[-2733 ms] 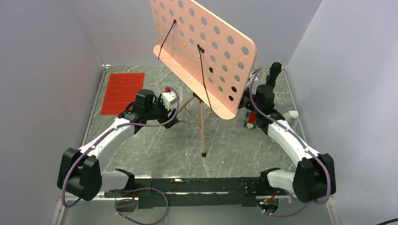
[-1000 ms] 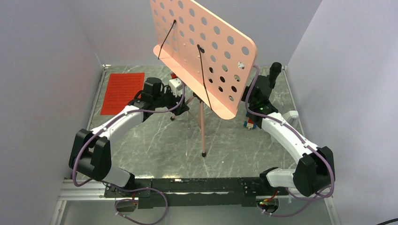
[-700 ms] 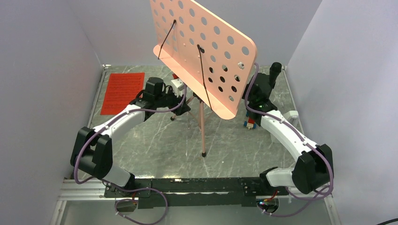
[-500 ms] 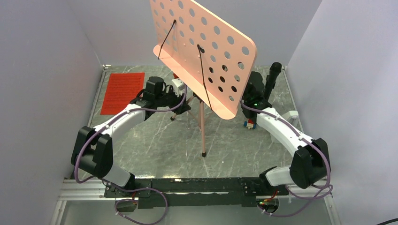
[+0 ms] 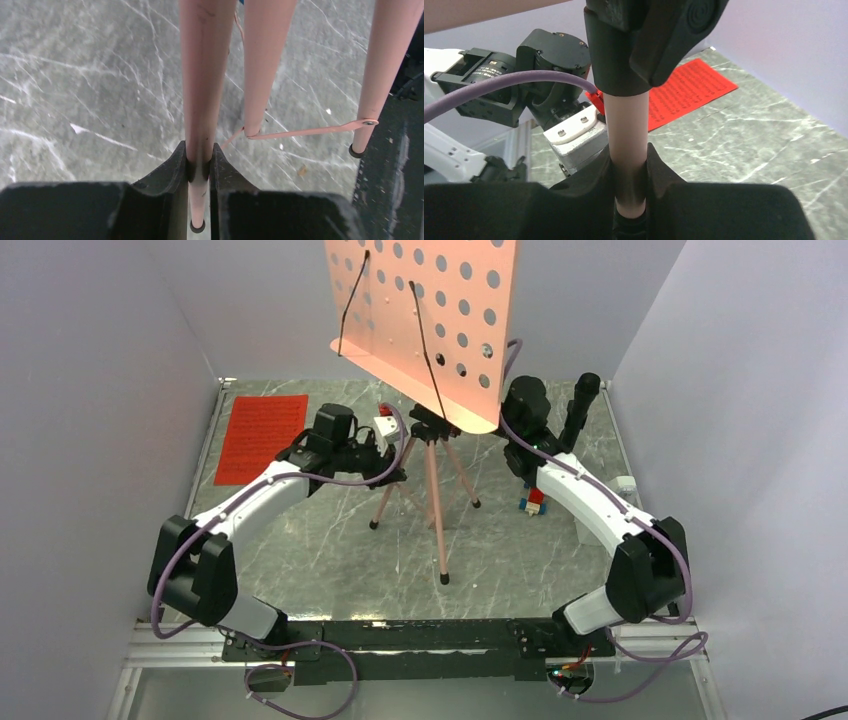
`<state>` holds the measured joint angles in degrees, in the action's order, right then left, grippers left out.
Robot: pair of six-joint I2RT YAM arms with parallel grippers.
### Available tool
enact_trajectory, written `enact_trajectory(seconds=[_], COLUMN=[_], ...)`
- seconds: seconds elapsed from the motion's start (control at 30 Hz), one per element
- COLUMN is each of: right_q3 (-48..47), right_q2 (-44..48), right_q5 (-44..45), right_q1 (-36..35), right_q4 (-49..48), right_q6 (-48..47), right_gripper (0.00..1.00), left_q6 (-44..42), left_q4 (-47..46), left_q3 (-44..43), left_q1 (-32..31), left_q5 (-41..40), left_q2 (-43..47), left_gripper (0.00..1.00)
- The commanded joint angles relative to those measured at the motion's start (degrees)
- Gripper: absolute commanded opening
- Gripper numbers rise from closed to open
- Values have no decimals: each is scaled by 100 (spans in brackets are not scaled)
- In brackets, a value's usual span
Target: Pack up the instrument practice props
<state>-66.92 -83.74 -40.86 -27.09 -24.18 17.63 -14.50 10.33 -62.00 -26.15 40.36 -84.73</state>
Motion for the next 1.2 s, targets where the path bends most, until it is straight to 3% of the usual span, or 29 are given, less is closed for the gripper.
enact_trajectory(seconds=[0.0, 0.33, 0.5, 0.67, 1.17], right_q3=[-889, -1753, -1937, -1969, -1535], right_q2=[-40, -570, -800, -879, -1238], right_q5=[113, 915, 1747, 1994, 2267], right_q1=[-103, -310, -349, -416, -464], right_q4=[-188, 624, 1406, 1696, 1943], right_q6=[531, 1213, 1904, 2146, 2482], right_gripper=[0, 0, 0, 0, 0], left_q6=[-100, -416, -215, -204, 552], left_q4=[1027, 1934, 1874, 2034, 1332], left_q3=[-625, -855, -667, -717, 170], left_q1=[103, 110, 107, 107, 348], left_q5=[435, 293, 466, 503, 806], left_q2=[726, 1414, 1481, 1507, 1377], left_gripper=[1, 1, 1, 1, 1])
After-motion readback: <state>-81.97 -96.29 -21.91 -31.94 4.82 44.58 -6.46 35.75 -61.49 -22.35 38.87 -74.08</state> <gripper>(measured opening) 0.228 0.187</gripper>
